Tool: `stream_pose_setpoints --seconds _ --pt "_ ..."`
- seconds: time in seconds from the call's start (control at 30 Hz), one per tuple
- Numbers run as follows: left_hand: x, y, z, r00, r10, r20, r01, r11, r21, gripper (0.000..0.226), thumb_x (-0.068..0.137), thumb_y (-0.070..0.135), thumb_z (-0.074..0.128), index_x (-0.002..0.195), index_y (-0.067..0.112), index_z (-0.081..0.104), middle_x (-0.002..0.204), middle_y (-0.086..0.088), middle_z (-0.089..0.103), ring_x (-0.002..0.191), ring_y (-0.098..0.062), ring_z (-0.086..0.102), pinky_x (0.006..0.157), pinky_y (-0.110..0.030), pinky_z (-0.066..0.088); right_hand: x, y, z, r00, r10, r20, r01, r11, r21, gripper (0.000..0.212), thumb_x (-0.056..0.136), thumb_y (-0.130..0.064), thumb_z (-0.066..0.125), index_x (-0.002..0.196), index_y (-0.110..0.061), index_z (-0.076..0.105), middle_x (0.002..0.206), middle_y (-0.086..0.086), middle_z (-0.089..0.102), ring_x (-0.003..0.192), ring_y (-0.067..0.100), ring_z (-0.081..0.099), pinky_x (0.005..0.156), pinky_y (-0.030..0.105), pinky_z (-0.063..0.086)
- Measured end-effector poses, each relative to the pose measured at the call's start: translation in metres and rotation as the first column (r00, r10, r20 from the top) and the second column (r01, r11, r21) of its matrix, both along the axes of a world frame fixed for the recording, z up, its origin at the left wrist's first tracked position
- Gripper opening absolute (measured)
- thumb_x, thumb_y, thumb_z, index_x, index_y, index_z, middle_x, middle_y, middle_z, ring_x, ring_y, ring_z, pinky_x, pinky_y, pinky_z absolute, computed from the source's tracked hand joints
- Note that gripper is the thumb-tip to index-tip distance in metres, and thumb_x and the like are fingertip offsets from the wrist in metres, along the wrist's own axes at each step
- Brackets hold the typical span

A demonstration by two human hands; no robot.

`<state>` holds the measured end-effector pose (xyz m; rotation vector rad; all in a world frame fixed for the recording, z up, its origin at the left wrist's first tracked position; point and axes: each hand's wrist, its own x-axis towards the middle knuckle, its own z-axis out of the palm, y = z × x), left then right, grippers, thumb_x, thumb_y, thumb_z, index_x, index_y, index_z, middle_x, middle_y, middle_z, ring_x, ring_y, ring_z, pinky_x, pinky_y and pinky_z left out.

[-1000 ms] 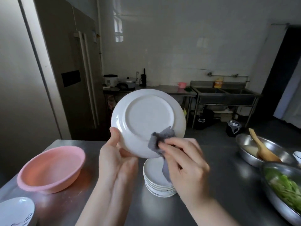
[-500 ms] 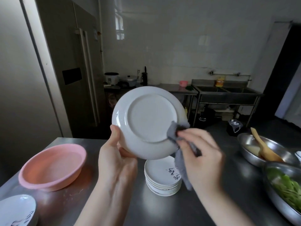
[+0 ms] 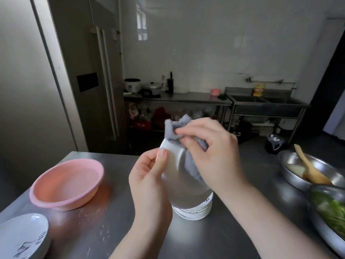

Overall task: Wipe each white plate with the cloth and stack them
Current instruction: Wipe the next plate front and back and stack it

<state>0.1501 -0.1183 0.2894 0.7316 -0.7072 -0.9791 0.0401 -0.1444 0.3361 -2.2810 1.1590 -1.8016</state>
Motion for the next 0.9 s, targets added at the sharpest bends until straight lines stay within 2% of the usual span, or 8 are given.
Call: stream_pose_setpoints --seconds 0.13,0.23,0.4,0.5,0.63,0.7,0.8,0.9 --pt "0.003 -0.003 -0.002 0.996 0.041 0.083 -0.033 0.995 -0.094 0.014 0.079 0.026 0.067 0.080 0.012 0.070 0.072 -0.004 0.066 0.067 -0.013 0.055 0.061 -0.021 0.046 0.002 0.004 -0.006 0.997 0.081 -0.019 -0.081 0.996 -0.029 0.015 0.081 -0.005 0.069 0.090 -0.014 0.077 0.093 -0.003 0.067 0.097 0.015 0.062 0.089 0.028 0.048" --pt "0.003 -0.010 -0.011 0.988 0.050 0.149 -0.038 0.996 -0.083 0.010 0.088 0.013 0.067 0.080 0.013 0.072 0.072 -0.002 0.070 0.065 -0.010 0.060 0.059 -0.016 0.048 -0.004 0.000 -0.018 0.995 0.090 0.050 -0.091 0.996 0.016 0.017 0.081 -0.001 0.071 0.091 -0.012 0.077 0.095 -0.003 0.067 0.098 0.012 0.063 0.089 0.023 0.047" --pt "0.004 -0.018 -0.055 0.892 0.029 0.452 -0.046 0.999 0.026 0.012 0.088 0.022 0.069 0.076 0.020 0.068 0.073 0.004 0.071 0.066 -0.008 0.063 0.062 -0.020 0.048 -0.037 0.002 -0.086 0.944 -0.067 0.324 -0.032 0.956 0.290 0.030 0.078 0.002 0.072 0.084 -0.027 0.074 0.093 -0.011 0.068 0.093 0.002 0.064 0.081 0.008 0.043" --pt "0.008 -0.018 -0.091 0.715 0.059 0.696 -0.110 0.994 0.029 0.011 0.086 0.036 0.066 0.078 0.029 0.064 0.077 0.016 0.068 0.072 -0.002 0.061 0.065 -0.020 0.044 -0.069 0.012 -0.135 0.906 -0.224 0.359 0.030 0.880 0.474 0.034 0.078 0.002 0.074 0.080 -0.032 0.073 0.089 -0.012 0.068 0.086 0.001 0.065 0.075 0.008 0.045" --pt "0.011 -0.034 -0.115 0.421 0.138 0.896 -0.119 0.988 -0.097 0.010 0.089 0.037 0.061 0.080 0.032 0.061 0.075 0.026 0.063 0.069 0.003 0.057 0.059 -0.012 0.039 -0.093 0.028 -0.173 0.884 -0.317 0.344 0.079 0.827 0.557 0.031 0.077 0.001 0.074 0.080 -0.030 0.073 0.087 -0.016 0.068 0.082 -0.001 0.065 0.070 0.005 0.044" --pt "0.008 -0.052 -0.120 0.295 0.199 0.934 -0.075 0.980 -0.185 0.011 0.089 0.033 0.060 0.083 0.025 0.065 0.072 0.027 0.060 0.069 0.003 0.056 0.059 -0.011 0.037 -0.099 0.029 -0.182 0.870 -0.340 0.358 0.086 0.819 0.567 0.030 0.078 0.001 0.074 0.080 -0.029 0.073 0.087 -0.016 0.068 0.081 -0.001 0.065 0.069 0.005 0.044" --pt "0.000 -0.085 -0.130 0.150 0.331 0.932 0.048 0.939 -0.341 0.022 0.090 0.032 0.056 0.083 0.016 0.069 0.077 0.013 0.070 0.063 -0.010 0.062 0.052 -0.023 0.043 -0.102 0.027 -0.188 0.858 -0.346 0.379 0.076 0.816 0.573 0.030 0.078 0.001 0.073 0.080 -0.028 0.074 0.087 -0.015 0.069 0.081 0.001 0.066 0.069 0.006 0.044" --pt "-0.009 -0.111 -0.149 0.047 0.436 0.899 0.182 0.881 -0.437 0.028 0.088 0.030 0.052 0.076 0.013 0.071 0.068 0.004 0.070 0.056 -0.021 0.066 0.042 -0.026 0.046 -0.106 0.024 -0.192 0.847 -0.357 0.395 0.068 0.808 0.585 0.030 0.078 0.001 0.073 0.080 -0.029 0.073 0.087 -0.015 0.068 0.083 0.005 0.066 0.069 0.007 0.045"
